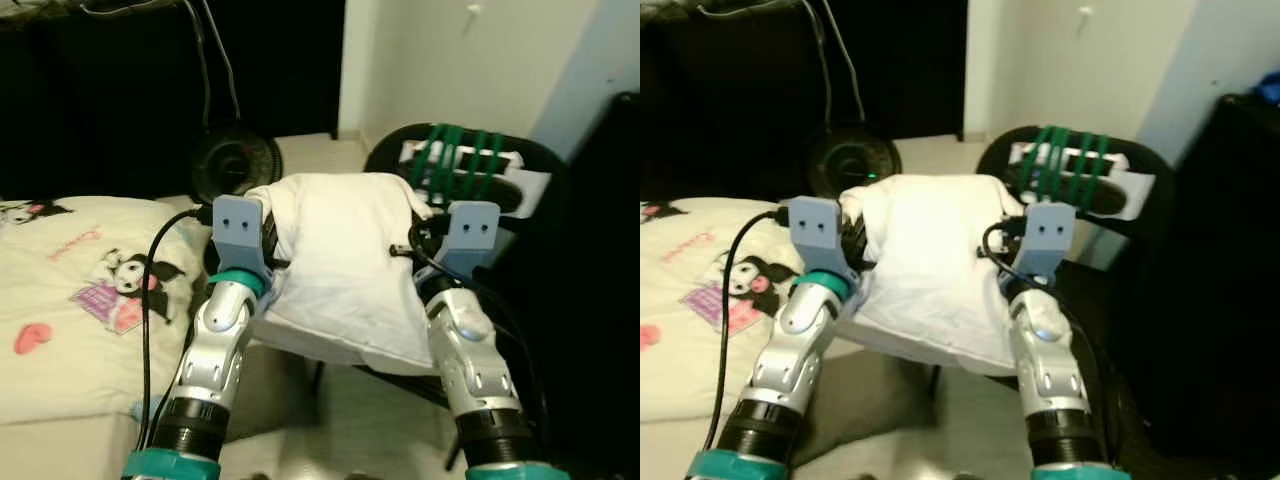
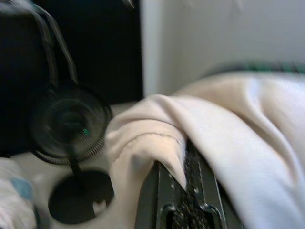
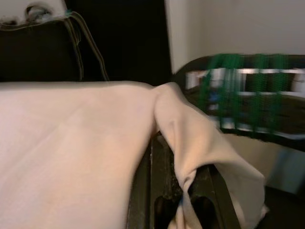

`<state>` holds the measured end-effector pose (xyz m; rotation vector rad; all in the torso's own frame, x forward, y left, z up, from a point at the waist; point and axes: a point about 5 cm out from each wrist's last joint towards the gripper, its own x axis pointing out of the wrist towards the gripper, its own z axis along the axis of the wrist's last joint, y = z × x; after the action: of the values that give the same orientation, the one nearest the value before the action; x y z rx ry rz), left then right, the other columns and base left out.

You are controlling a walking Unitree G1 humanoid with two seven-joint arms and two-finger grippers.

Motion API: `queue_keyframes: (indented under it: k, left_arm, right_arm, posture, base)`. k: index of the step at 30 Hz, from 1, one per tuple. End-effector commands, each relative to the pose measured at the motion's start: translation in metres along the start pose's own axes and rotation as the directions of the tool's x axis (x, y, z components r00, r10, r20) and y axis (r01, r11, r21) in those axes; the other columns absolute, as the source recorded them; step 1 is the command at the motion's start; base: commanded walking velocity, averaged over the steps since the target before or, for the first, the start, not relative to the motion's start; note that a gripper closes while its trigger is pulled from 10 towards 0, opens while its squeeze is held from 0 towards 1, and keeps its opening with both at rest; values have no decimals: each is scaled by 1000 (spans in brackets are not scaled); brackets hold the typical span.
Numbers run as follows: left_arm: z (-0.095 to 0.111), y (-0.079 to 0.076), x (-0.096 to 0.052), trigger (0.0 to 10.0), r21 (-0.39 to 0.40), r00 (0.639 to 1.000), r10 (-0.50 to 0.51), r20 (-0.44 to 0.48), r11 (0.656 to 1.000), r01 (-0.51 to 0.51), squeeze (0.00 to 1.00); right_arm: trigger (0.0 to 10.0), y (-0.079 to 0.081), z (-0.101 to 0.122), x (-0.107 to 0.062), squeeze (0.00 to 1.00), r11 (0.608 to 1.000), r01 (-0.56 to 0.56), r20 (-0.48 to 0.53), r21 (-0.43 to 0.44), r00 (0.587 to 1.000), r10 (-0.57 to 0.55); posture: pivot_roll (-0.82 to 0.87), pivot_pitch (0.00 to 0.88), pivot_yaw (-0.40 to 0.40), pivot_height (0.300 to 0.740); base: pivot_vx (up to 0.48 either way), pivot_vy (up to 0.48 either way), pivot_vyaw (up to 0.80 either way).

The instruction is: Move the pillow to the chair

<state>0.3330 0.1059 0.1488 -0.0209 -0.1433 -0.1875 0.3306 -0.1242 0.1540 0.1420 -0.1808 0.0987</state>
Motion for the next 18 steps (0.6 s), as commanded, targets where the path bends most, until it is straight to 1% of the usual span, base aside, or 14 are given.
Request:
queue_keyframes:
  k: [1,7,8,9,10,13,17,18]
  left_arm:
    - [12,-22,4,10000,7,994,-87,60,996,87,0]
    - [12,-22,4,10000,6,994,-90,61,996,90,0]
    - [12,-22,4,10000,-1,994,-90,58,996,91,0]
    - [9,-22,5,10000,-29,996,-83,33,996,84,0]
    - [7,-21,5,10000,-53,997,-78,9,996,78,0]
    - [5,-21,6,10000,-74,997,-74,-14,995,73,0]
    - [5,-21,6,10000,-70,997,-77,-3,995,77,0]
    - [4,-22,5,10000,-55,997,-82,-5,995,81,0]
  right_arm:
    - [10000,10,12,3,0,999,-48,64,-9,997,48]
    - [10000,10,12,3,0,999,-48,63,-10,997,48]
    - [10000,10,12,2,0,999,-47,62,-11,997,48]
    - [10000,10,12,2,0,999,-47,62,-11,997,47]
    - [10000,9,12,2,0,999,-46,62,-12,997,47]
    - [10000,9,12,2,0,999,-45,62,-13,997,45]
    - [10000,8,12,2,0,999,-43,60,-13,997,44]
    - [10000,8,11,1,0,999,-42,58,-12,997,43]
  posture:
    - [-1,0,72,740]
    - [-2,0,72,740]
    - [-2,0,72,740]
    - [-2,0,72,740]
    - [-4,0,73,740]
    - [-4,0,73,740]
    - [-4,0,73,740]
    - [-4,0,73,740]
  base:
    - [0,-424,0]
    - [0,-428,0]
    - [0,-300,0]
    - [0,0,0]
    - [0,476,0]
    - [0,476,0]
    - [0,476,0]
    - [0,0,0]
